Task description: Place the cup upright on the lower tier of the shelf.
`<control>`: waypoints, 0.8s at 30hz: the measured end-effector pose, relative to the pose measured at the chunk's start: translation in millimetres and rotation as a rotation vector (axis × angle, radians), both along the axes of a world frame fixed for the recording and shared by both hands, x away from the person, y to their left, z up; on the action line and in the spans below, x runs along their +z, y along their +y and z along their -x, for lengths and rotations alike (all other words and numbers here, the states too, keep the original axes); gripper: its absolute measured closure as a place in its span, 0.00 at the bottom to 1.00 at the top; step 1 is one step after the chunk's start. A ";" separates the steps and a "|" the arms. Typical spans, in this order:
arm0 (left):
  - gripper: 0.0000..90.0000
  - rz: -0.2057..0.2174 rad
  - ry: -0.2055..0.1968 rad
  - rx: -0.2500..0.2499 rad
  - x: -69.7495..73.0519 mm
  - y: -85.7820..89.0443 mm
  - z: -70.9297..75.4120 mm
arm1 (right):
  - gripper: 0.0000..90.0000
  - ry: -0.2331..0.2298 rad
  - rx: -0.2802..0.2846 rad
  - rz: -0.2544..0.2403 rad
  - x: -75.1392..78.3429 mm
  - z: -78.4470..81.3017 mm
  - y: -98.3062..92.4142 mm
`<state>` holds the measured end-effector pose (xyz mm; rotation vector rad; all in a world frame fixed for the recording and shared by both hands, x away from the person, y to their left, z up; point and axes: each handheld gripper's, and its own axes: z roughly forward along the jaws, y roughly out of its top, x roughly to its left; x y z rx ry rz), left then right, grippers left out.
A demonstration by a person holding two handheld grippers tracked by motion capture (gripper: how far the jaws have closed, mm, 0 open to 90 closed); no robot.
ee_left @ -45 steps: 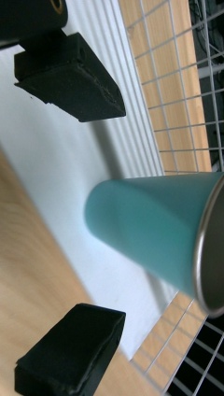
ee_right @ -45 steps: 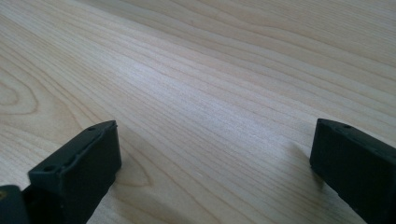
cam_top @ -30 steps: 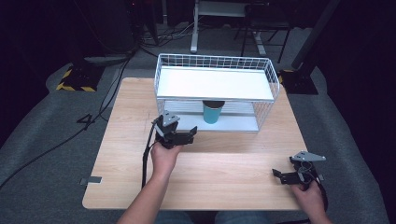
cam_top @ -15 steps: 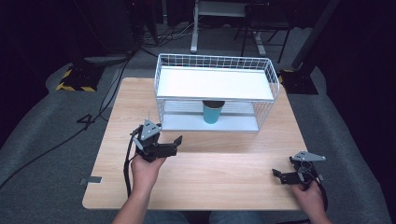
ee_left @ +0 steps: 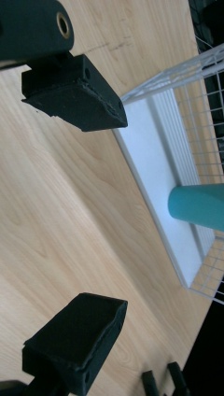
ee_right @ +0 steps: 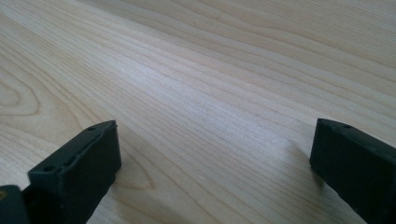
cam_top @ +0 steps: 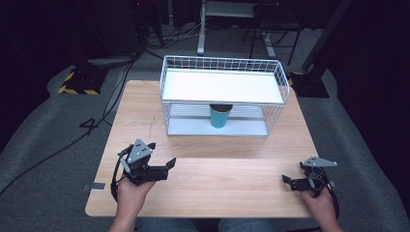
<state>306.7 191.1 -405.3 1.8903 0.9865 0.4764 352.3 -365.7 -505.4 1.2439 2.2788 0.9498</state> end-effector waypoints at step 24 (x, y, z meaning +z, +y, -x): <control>0.15 -0.152 0.168 -0.003 -69.6 36.7 20.1 | 0.02 -0.001 0.000 0.000 0.0 0.0 0.0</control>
